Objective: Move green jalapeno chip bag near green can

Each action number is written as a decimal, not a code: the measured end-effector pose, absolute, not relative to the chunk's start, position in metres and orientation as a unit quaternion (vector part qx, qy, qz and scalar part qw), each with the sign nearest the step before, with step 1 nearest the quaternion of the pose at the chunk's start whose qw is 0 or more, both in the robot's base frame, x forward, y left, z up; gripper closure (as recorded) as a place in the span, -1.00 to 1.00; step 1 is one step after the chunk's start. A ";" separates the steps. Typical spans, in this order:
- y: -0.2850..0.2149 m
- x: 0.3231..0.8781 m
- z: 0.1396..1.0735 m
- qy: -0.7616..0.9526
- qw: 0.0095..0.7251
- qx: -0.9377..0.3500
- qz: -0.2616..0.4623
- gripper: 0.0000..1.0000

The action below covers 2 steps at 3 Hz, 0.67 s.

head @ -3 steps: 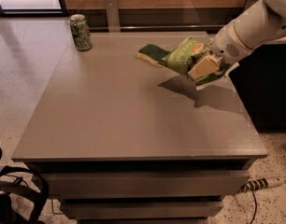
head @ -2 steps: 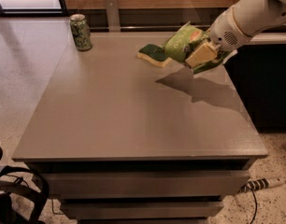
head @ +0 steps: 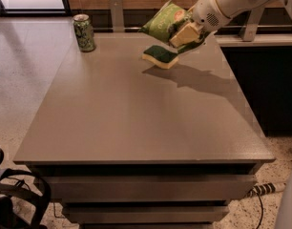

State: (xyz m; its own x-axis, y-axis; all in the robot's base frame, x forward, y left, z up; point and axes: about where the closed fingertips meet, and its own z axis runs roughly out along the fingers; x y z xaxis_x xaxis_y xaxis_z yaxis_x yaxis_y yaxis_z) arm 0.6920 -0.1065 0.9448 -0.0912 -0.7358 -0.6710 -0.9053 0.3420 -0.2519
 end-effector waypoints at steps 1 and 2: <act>-0.085 0.723 0.950 0.712 0.390 -0.573 0.109 1.00; -0.060 0.748 0.952 0.702 0.400 -0.581 0.093 1.00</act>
Offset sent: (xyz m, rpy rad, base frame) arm 0.0882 0.0673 0.0146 -0.0381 -0.1541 0.0233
